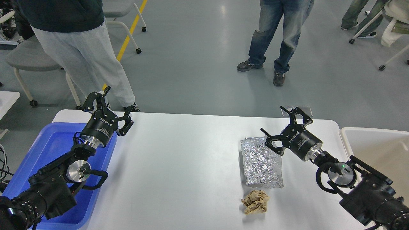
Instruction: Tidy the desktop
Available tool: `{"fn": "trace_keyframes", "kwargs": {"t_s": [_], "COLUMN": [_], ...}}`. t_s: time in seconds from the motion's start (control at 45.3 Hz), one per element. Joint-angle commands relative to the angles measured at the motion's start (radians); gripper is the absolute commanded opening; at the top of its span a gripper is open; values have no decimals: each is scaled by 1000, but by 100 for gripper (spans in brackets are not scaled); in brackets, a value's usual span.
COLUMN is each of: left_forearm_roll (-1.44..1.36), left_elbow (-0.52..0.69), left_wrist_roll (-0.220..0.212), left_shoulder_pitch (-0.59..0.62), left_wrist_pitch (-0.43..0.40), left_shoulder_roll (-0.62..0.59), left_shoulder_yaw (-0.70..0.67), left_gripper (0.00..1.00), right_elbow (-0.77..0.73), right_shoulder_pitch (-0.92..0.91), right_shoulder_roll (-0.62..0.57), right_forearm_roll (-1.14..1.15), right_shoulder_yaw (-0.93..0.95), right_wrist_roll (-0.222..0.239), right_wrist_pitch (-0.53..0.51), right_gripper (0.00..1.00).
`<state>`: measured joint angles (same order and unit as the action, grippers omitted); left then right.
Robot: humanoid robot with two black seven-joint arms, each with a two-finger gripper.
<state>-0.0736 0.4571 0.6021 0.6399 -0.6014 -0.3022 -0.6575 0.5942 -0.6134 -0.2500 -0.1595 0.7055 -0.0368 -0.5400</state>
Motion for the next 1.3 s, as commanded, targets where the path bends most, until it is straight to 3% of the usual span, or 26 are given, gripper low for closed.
{"fn": "trace_keyframes", "kwargs": {"t_s": [0.0, 0.486, 1.082, 1.28], "left_forearm_roll": [0, 0, 0, 0], "left_elbow": [0, 0, 0, 0], "left_wrist_roll": [-1, -1, -1, -1], "left_shoulder_pitch": [0, 0, 1, 1], "left_wrist_pitch": [0, 2, 2, 0], "left_shoulder_roll": [0, 0, 0, 0], "left_shoulder_yaw": [1, 1, 1, 1], "left_gripper": [100, 100, 100, 100], "right_elbow": [7, 24, 288, 456], "right_shoulder_pitch": [-3, -6, -42, -167], "right_shoulder_roll": [0, -17, -253, -359], "right_forearm_roll": [0, 60, 251, 408], "right_shoulder_yaw": [-1, -1, -1, -89], "right_wrist_roll": [0, 6, 14, 75], "right_wrist_pitch": [0, -3, 8, 34], "right_gripper": [100, 100, 100, 100]}}
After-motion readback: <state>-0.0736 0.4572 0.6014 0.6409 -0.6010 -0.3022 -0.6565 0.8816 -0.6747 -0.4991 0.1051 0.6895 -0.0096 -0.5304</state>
